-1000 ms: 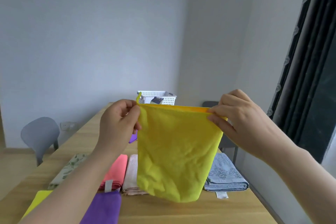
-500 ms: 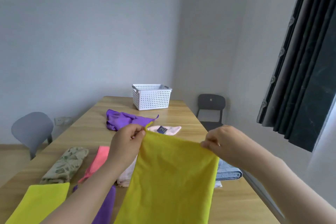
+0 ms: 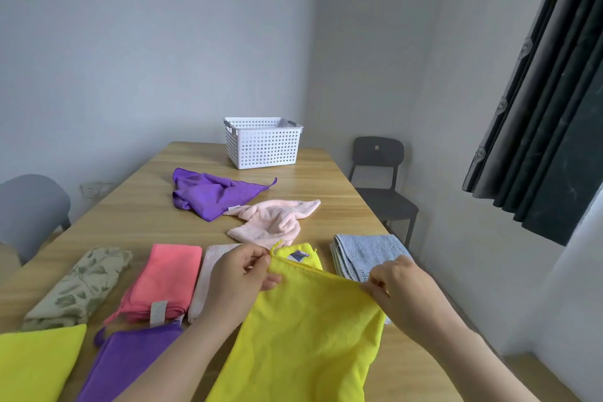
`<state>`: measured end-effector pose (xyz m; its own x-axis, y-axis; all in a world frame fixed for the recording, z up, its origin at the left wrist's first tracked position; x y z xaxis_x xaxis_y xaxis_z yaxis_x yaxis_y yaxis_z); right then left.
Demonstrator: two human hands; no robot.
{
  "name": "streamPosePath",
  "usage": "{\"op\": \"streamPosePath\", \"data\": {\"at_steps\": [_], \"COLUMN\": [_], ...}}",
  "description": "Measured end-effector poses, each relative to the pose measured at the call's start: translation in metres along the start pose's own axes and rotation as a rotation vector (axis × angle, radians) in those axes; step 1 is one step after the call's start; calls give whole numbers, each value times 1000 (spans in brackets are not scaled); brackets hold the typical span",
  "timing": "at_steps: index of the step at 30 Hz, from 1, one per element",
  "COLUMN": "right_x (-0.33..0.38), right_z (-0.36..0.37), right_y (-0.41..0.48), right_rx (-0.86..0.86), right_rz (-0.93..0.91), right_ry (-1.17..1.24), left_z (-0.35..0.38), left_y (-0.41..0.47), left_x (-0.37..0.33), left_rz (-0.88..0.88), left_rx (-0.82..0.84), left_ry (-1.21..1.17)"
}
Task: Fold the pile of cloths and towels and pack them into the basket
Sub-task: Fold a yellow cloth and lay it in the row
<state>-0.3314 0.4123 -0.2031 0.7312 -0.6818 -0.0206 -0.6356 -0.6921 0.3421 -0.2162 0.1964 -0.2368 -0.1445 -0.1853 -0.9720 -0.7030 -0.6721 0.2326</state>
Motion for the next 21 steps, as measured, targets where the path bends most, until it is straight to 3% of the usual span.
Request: {"op": "streamPosePath", "data": {"at_steps": [9, 14, 21], "right_x": [-21, -36, 30], "right_z": [19, 52, 37], "right_y": [15, 14, 10], "right_rx": [-77, 258, 42], "right_rz": [-14, 78, -125], "right_ry": [8, -65, 319], "left_z": [22, 42, 52], "left_y": [13, 10, 2], "left_x": [21, 28, 19], "left_rz": [-45, -73, 36], "left_rx": [30, 116, 144], "left_ry": [2, 15, 212]}}
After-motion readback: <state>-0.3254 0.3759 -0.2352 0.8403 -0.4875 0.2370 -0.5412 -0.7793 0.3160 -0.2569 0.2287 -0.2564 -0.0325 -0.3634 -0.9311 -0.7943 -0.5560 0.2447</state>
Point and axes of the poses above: each hand's wrist, its own y-axis towards the middle knuckle, its own z-axis out of the palm, x = y × z, the point moved 8 cm from there along y, towards the middle knuckle, and after that the axes turned 6 degrees about -y, right-handed, at the moved point
